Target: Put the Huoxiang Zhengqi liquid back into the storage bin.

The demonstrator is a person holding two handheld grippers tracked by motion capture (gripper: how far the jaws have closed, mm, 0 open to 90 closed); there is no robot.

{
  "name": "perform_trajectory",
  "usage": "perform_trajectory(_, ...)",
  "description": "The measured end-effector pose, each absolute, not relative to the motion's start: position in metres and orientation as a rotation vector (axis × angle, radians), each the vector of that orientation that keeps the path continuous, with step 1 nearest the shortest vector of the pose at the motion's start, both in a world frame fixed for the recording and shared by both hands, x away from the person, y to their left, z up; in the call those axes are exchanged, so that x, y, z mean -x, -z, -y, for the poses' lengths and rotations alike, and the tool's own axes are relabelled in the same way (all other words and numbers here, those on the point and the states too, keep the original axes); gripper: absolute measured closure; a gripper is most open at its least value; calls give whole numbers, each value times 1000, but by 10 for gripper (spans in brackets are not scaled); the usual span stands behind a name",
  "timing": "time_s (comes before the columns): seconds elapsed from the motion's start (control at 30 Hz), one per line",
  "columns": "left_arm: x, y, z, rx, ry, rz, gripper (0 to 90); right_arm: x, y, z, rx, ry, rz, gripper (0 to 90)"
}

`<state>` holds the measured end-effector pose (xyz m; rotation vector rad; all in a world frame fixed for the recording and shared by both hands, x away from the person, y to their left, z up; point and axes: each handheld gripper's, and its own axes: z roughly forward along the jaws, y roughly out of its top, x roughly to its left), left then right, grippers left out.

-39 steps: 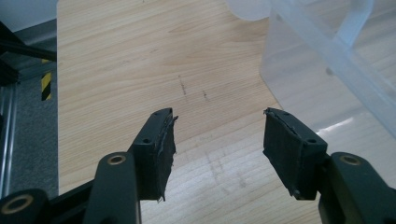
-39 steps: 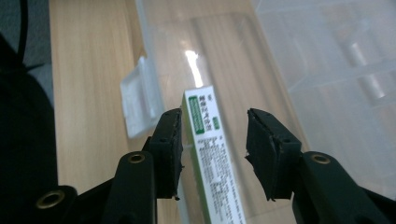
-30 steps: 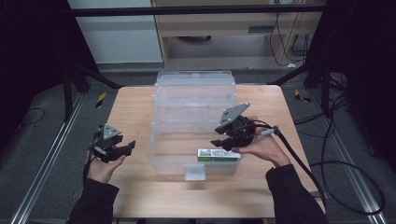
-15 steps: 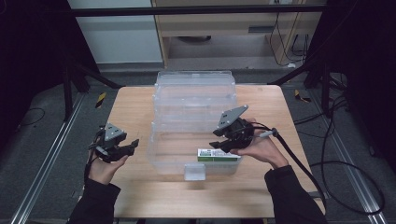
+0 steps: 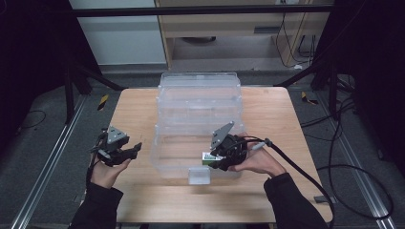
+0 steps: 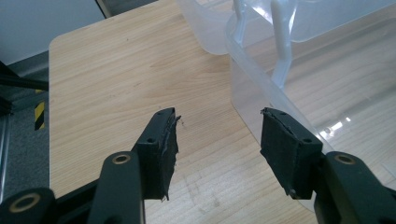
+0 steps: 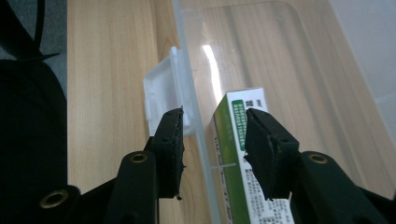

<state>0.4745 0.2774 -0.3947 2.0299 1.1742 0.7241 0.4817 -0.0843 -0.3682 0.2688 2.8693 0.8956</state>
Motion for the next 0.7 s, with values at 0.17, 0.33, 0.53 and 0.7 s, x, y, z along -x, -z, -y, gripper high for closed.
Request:
perform_trajectory(0.17, -475, 395, -279, -2029, -723, -1178, 448, -481, 374, 80, -237, -865, -2905, 594)
perform_trajectory(0.33, -476, 397, -280, -2033, -722, -1183, 448, -480, 378, 78, -216, -834, -2930, 597)
perform_trajectory(0.53, -477, 398, -282, -2032, -715, -1184, 448, -481, 381, 75, -218, -804, -2951, 598)
perform_trajectory(0.7, -477, 396, -284, -2026, -715, -1188, 447, -483, 384, 73, -214, -784, -2967, 603)
